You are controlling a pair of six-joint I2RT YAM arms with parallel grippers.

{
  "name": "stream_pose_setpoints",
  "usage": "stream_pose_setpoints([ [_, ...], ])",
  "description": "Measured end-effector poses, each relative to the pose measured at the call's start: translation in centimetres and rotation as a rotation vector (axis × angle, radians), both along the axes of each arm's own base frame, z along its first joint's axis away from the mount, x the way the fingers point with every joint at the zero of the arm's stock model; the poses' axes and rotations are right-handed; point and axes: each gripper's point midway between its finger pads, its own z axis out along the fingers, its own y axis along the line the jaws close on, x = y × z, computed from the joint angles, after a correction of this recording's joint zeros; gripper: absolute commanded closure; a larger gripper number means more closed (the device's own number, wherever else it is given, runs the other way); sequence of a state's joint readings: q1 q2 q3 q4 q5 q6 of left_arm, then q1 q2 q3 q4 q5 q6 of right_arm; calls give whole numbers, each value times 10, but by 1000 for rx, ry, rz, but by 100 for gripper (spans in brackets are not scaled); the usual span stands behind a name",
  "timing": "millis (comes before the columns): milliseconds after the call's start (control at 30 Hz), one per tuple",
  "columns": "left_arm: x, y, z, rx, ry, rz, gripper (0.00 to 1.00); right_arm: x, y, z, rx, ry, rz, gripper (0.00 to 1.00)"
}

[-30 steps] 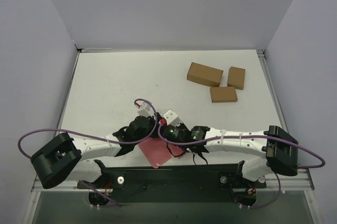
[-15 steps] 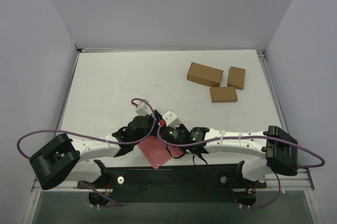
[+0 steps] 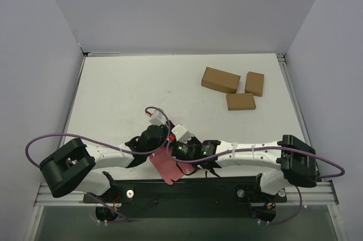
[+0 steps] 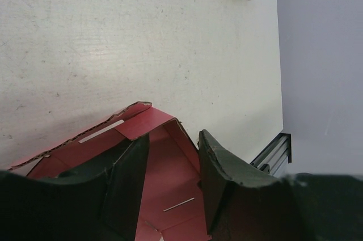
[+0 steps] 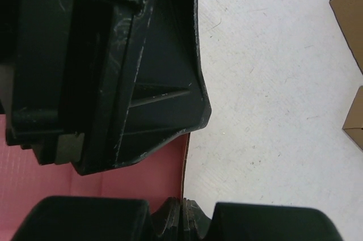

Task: Fold the paper box

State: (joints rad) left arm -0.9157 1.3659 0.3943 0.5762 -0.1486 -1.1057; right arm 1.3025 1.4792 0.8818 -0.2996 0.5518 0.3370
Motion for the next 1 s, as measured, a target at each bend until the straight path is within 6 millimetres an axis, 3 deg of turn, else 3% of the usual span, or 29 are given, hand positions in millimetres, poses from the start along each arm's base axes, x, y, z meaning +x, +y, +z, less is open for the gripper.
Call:
stream_pose_setpoints([
  [333, 1, -1, -5, 0, 16, 7, 45, 0, 2, 2, -70, -52, 21, 100],
  [467, 0, -2, -10, 0, 32, 4, 58, 0, -1, 0, -97, -59, 26, 100],
  [733, -1, -8, -1, -46, 29, -11, 69, -2, -2, 3, -119, -82, 38, 97],
  [767, -1, -9, 0, -50, 28, -14, 75, -3, -2, 3, -125, -86, 42, 96],
  [1000, -2, -14, 0, -81, 41, -20, 90, -3, -2, 6, -159, -111, 51, 93],
])
